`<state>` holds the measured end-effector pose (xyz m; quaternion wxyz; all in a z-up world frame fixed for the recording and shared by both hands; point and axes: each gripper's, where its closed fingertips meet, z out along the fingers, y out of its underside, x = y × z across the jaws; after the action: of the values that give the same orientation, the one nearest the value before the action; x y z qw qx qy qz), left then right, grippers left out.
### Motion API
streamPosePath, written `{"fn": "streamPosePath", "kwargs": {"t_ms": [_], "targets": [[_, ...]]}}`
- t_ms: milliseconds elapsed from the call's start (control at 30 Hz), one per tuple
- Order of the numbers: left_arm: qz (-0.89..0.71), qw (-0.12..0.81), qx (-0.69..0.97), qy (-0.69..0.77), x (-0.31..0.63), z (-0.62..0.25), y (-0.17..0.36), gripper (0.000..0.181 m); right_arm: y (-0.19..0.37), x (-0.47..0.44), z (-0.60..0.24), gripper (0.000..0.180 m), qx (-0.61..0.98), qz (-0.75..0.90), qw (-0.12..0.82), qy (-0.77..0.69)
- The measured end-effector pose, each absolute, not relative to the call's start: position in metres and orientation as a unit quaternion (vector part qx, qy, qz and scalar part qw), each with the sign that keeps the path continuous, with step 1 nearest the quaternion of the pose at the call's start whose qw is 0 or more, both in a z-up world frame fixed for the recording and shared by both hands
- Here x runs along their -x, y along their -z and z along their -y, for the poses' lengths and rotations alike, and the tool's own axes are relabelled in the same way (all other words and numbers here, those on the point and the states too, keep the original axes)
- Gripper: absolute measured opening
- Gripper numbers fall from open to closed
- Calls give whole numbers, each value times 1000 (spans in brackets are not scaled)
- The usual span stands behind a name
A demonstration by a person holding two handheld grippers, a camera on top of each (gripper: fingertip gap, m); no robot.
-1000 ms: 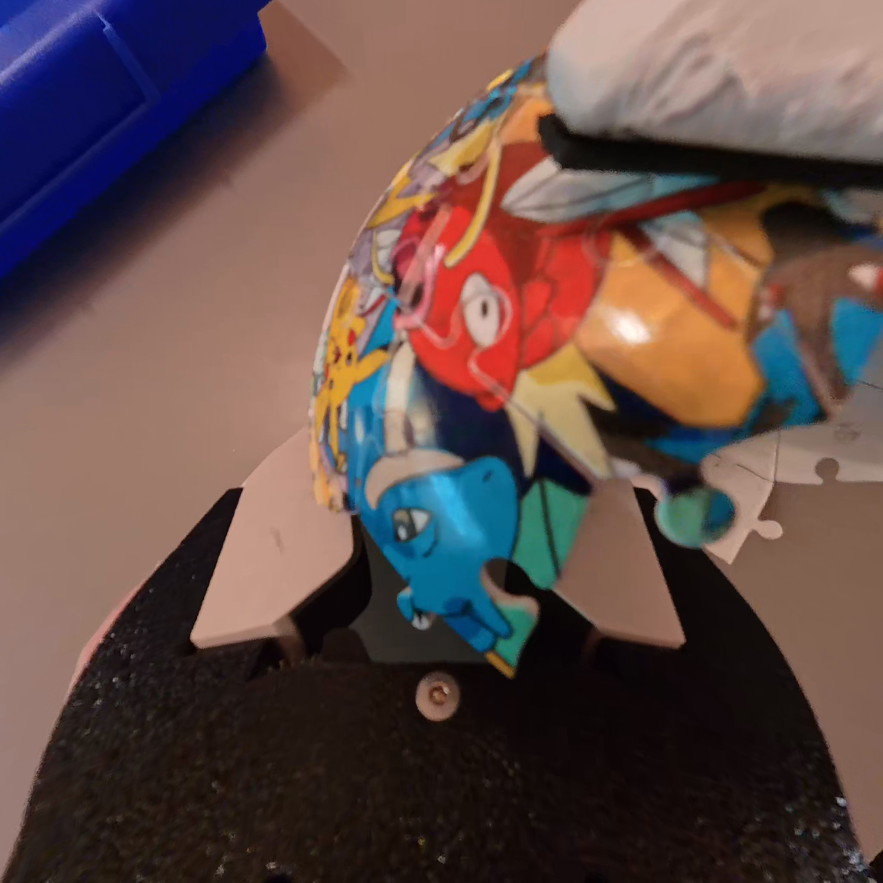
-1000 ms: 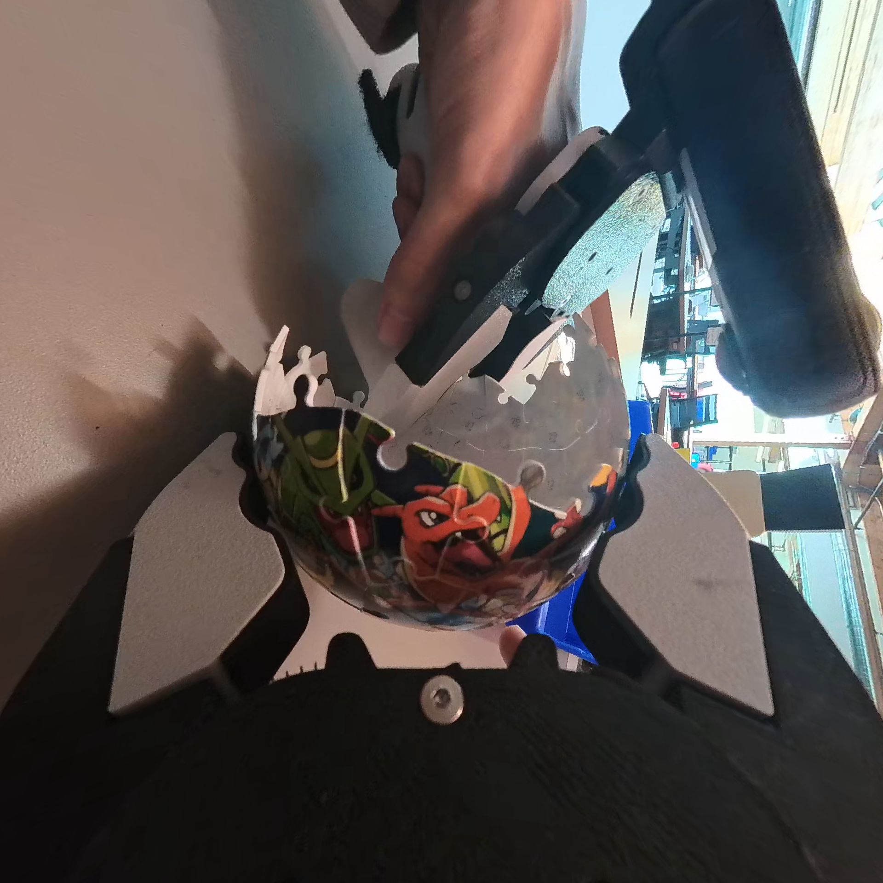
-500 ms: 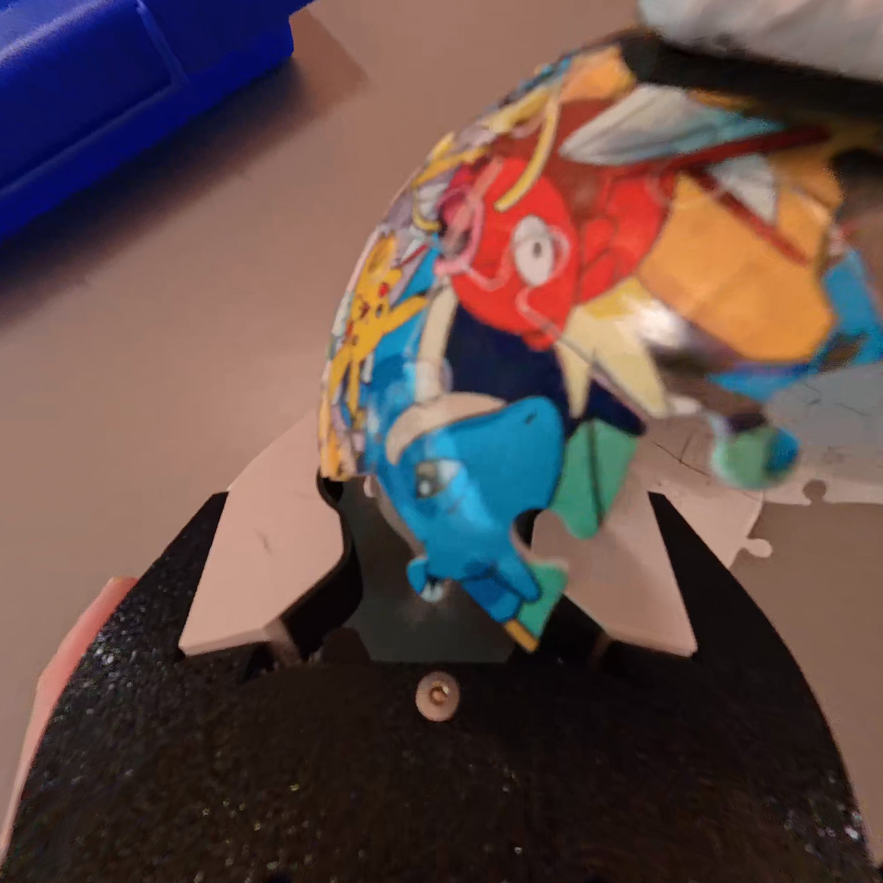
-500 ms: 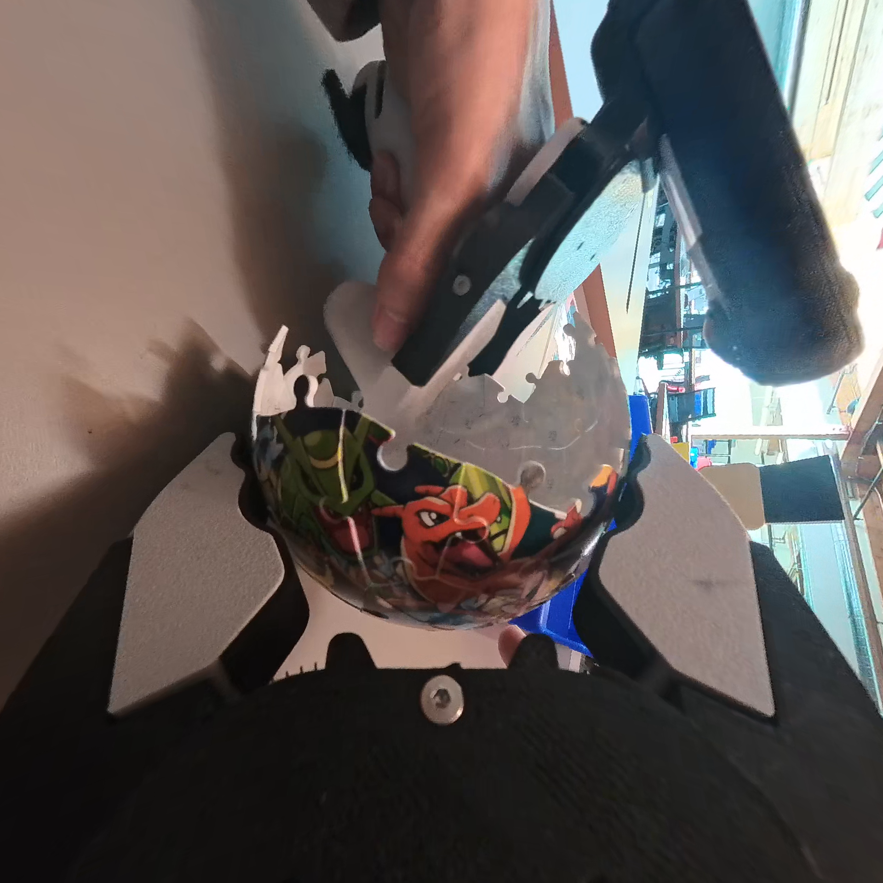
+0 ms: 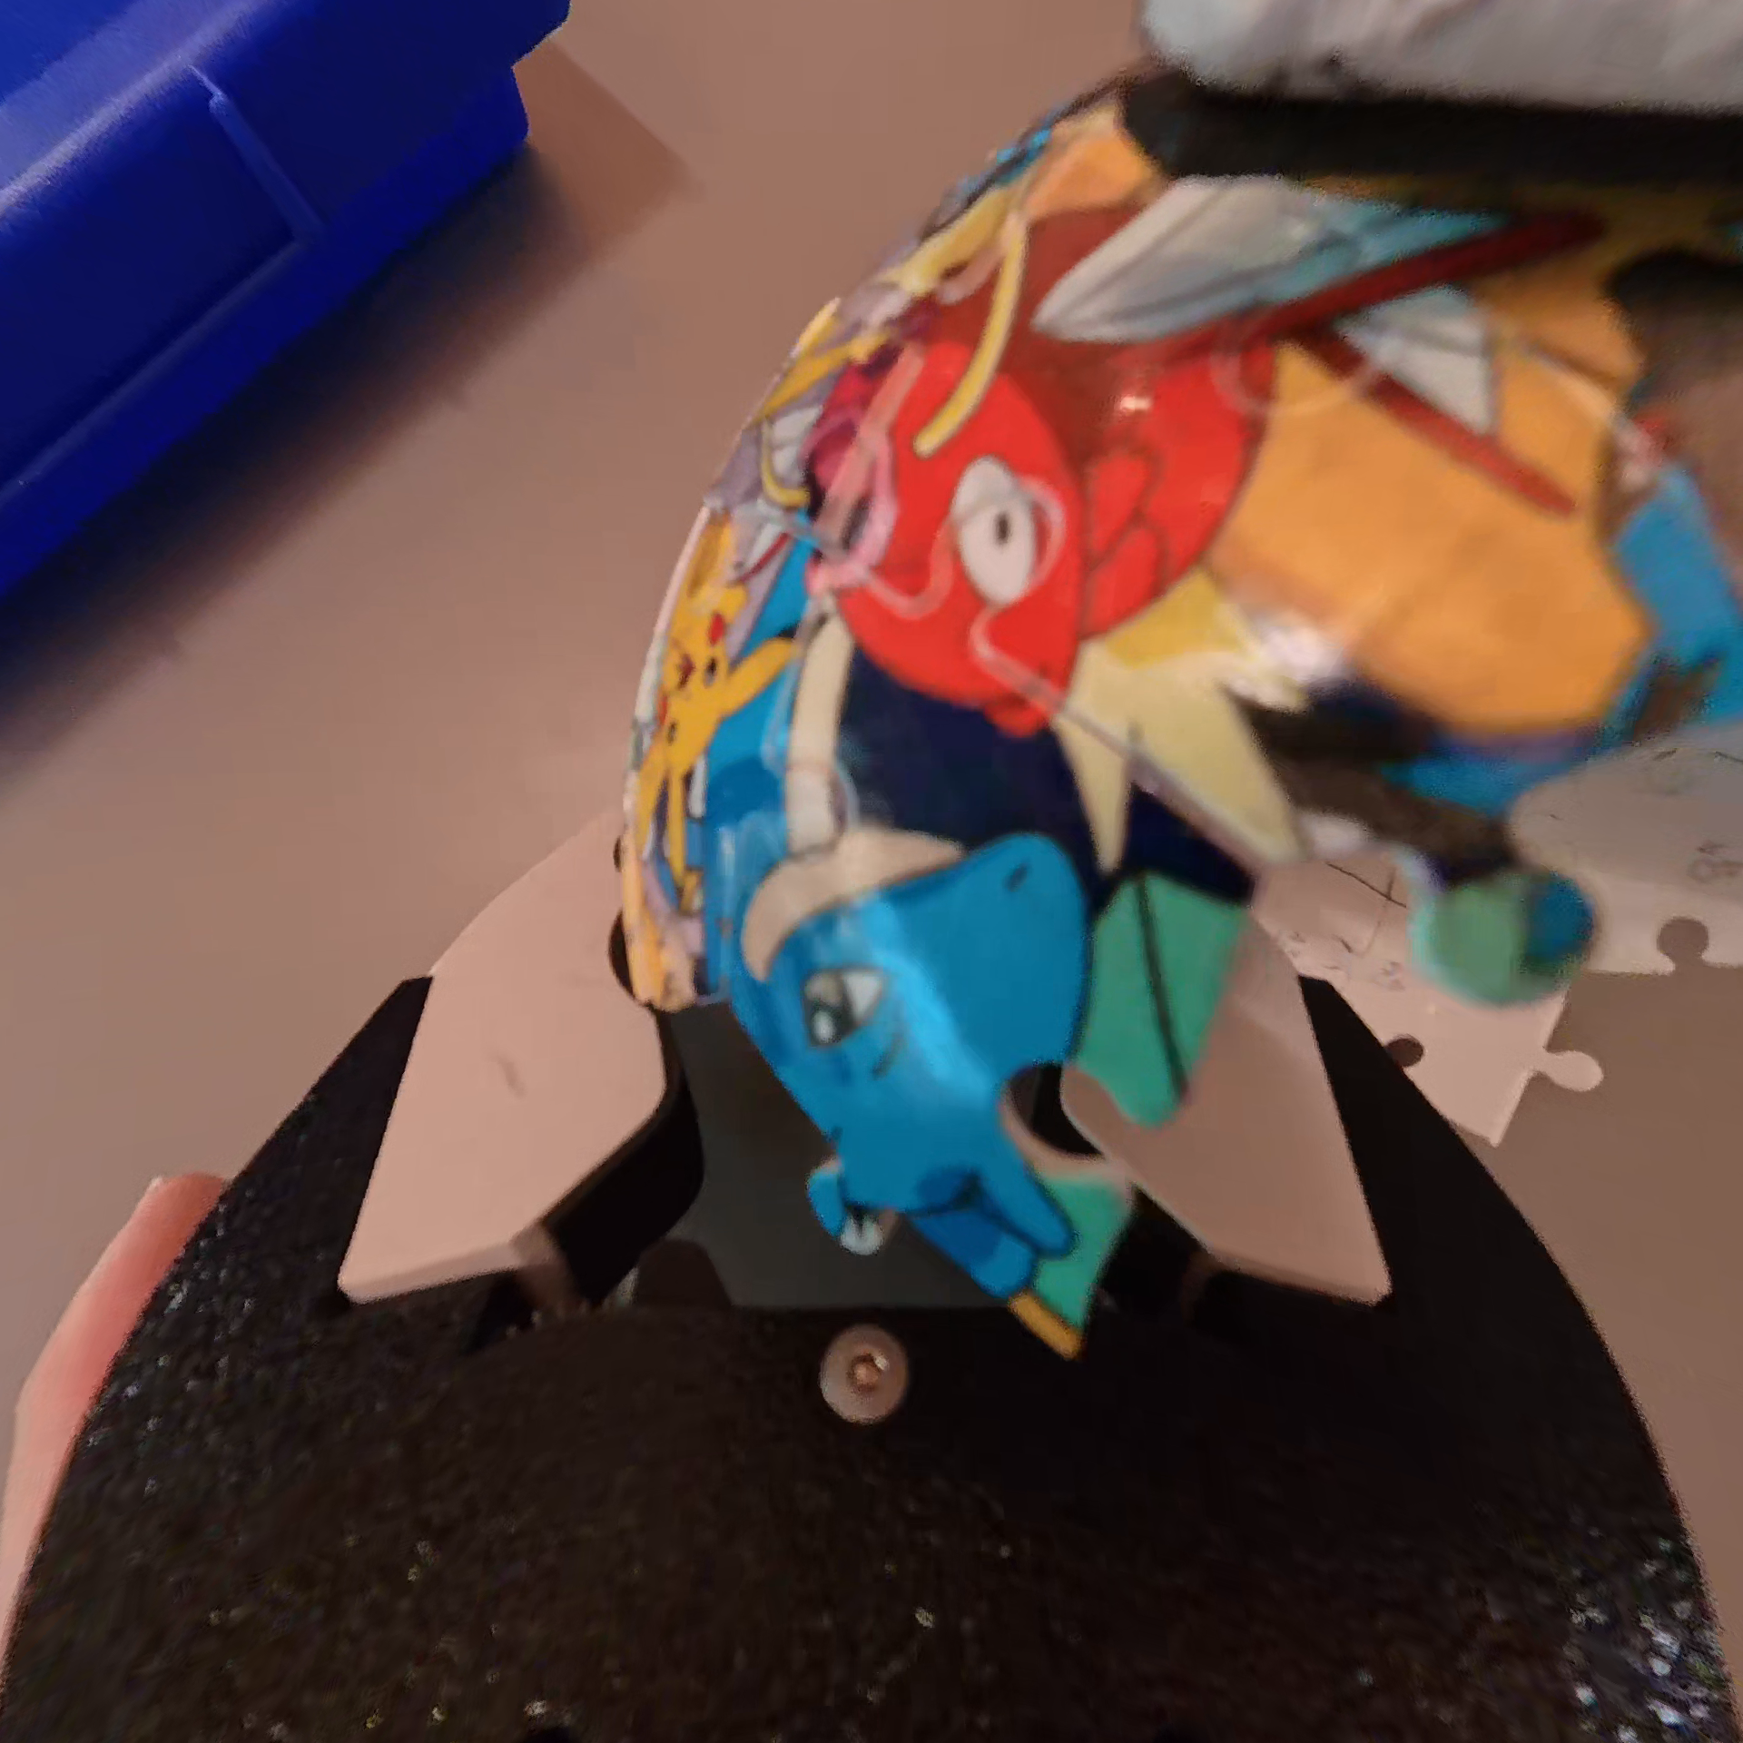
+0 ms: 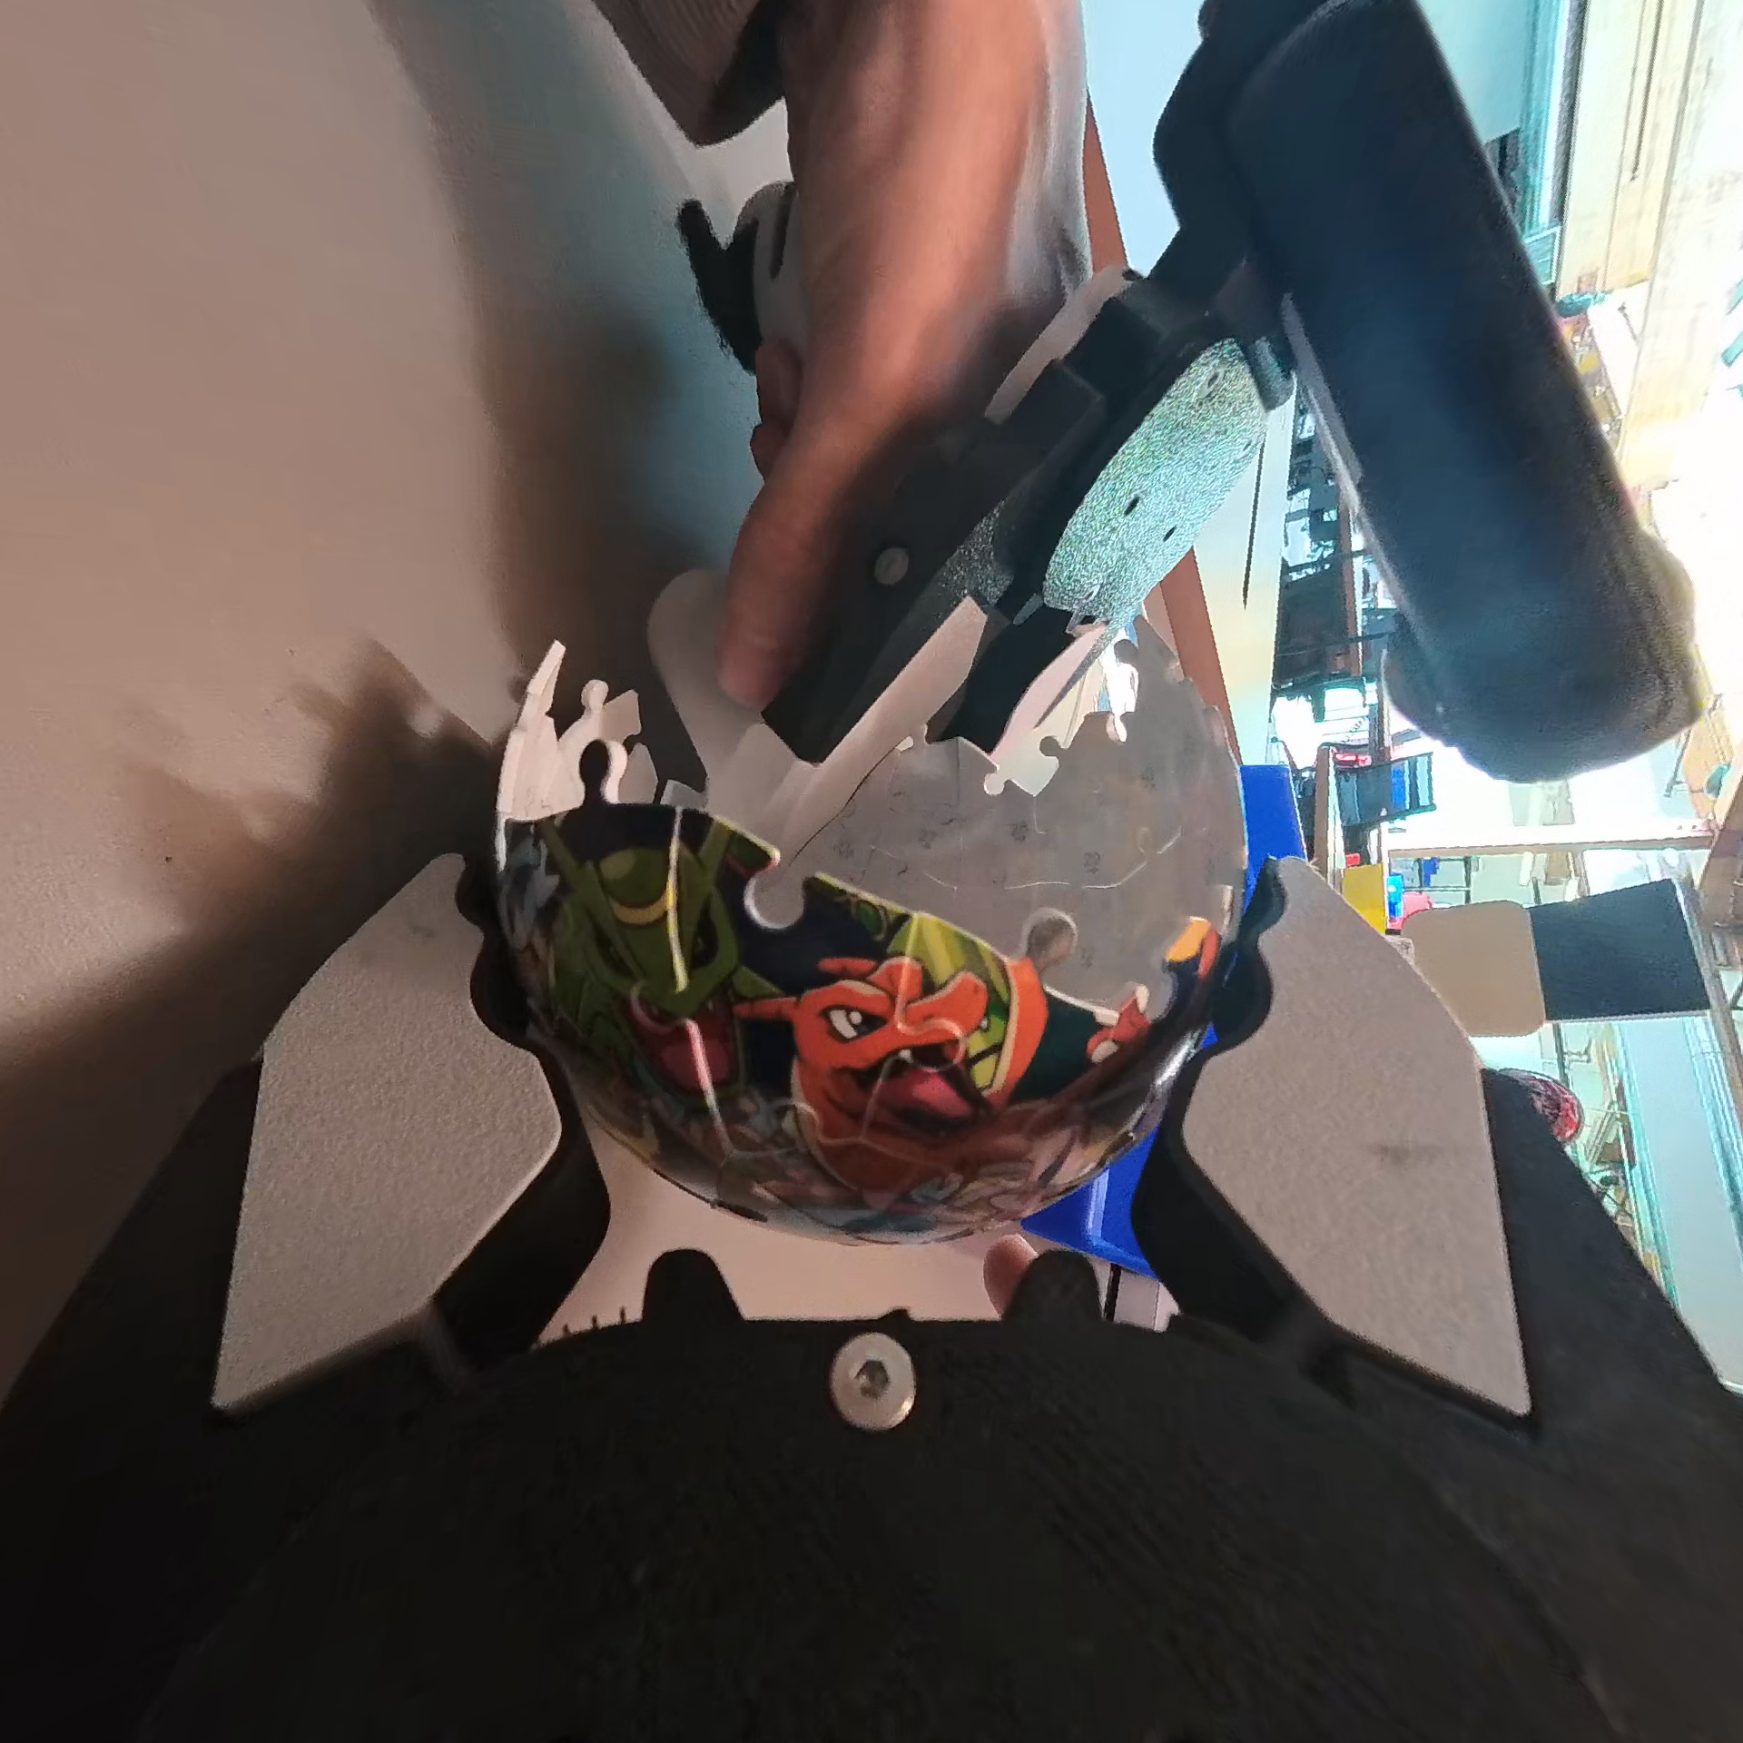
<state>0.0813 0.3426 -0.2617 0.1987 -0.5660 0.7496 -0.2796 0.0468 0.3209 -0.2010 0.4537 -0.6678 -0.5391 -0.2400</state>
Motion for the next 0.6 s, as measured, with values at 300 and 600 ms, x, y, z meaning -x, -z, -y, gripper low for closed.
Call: {"fn": "streamPosePath", "kwargs": {"t_ms": [300,600], "targets": [[-711,204,595,314,-70,-351,250,85,201,-47,-320,142,665,543,449,248],[-733,199,585,285,-65,-347,260,81,202,-48,-320,142,668,543,443,251]]}}
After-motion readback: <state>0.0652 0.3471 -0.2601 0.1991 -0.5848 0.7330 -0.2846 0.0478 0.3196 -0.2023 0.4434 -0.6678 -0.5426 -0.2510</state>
